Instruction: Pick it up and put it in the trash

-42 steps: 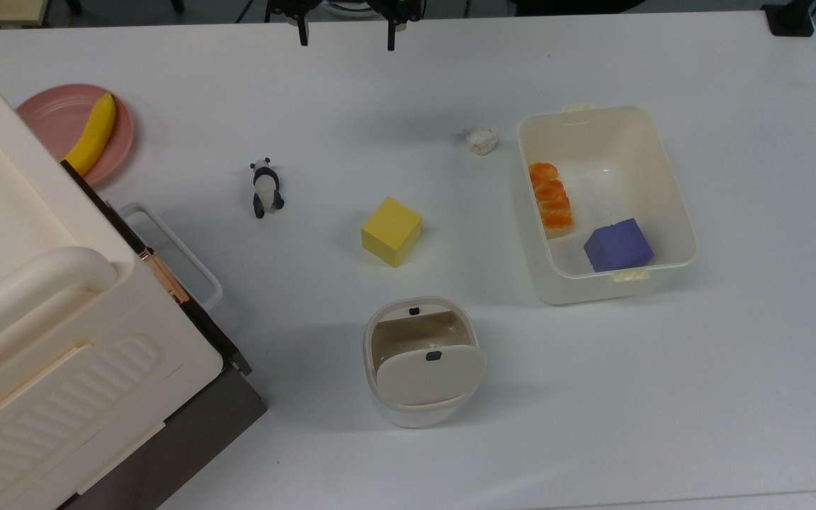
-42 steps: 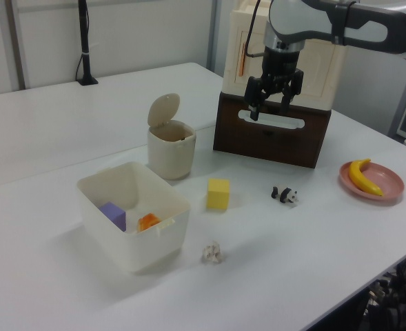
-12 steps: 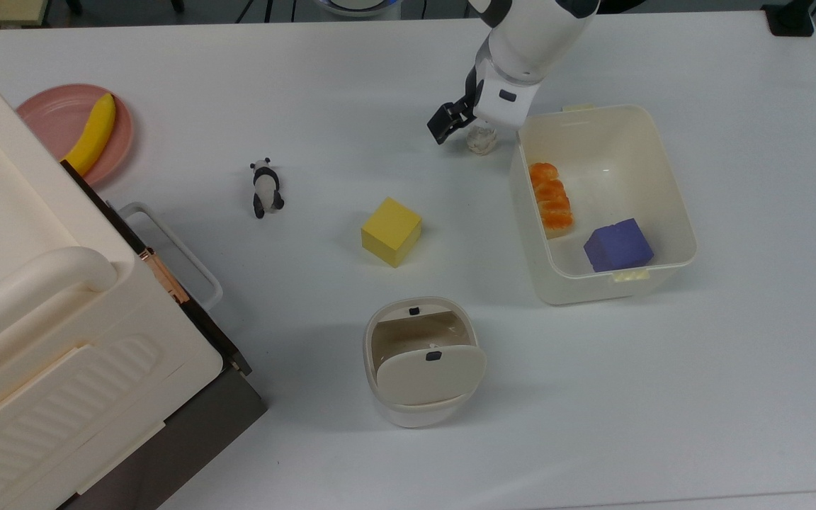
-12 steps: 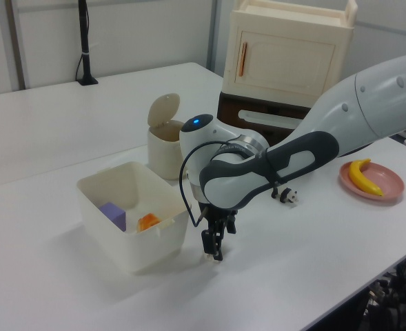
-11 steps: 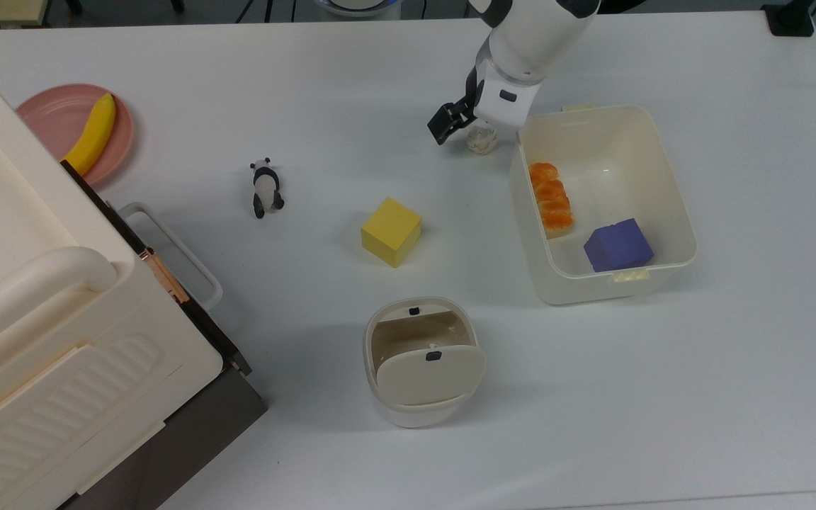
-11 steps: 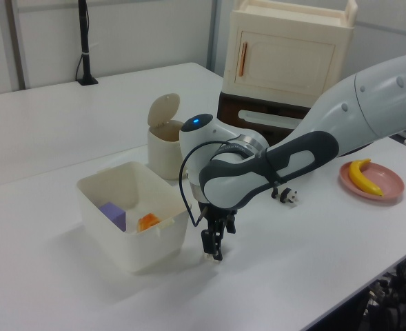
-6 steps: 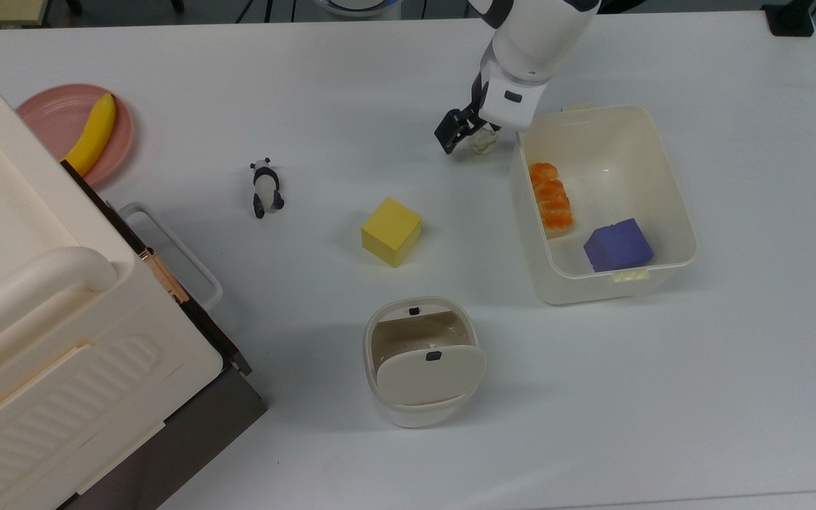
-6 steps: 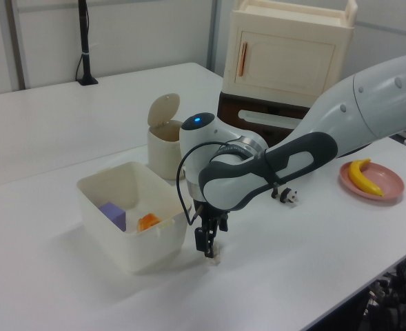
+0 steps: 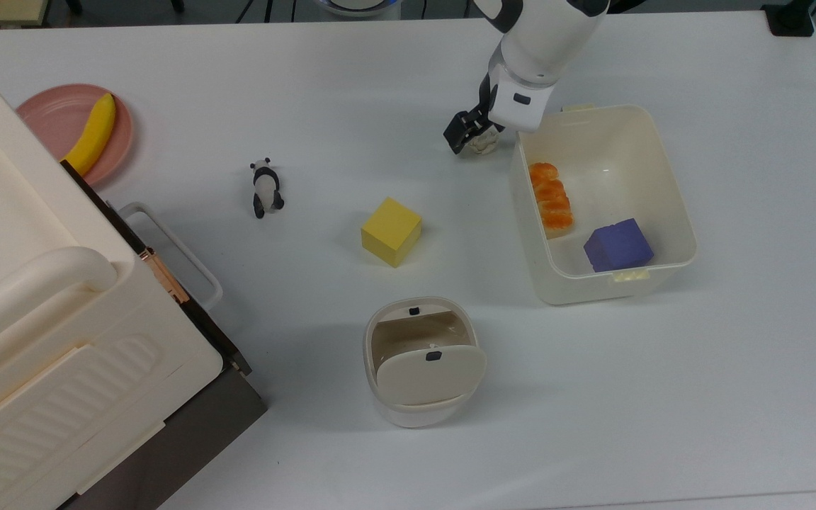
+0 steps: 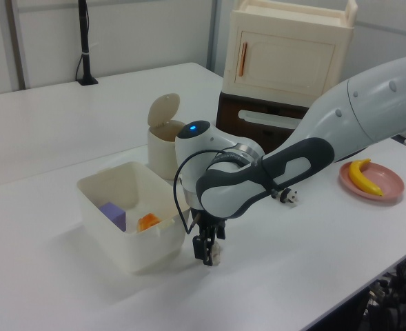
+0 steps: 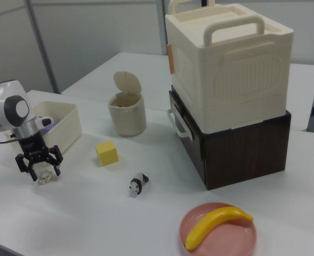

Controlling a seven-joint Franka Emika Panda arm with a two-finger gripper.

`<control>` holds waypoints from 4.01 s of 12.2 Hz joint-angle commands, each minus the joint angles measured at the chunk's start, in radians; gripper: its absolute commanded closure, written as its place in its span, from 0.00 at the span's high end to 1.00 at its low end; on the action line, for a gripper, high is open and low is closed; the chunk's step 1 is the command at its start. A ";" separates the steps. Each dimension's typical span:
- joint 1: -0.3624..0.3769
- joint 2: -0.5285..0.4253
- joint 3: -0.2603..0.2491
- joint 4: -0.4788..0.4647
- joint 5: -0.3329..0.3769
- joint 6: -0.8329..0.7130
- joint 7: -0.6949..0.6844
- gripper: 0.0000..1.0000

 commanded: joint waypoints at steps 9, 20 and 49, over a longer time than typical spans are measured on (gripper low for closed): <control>-0.021 -0.024 -0.007 0.089 -0.006 -0.004 0.019 0.00; -0.183 0.044 -0.019 0.462 -0.023 0.088 -0.023 0.00; -0.328 -0.029 -0.002 0.445 -0.129 0.021 0.051 1.00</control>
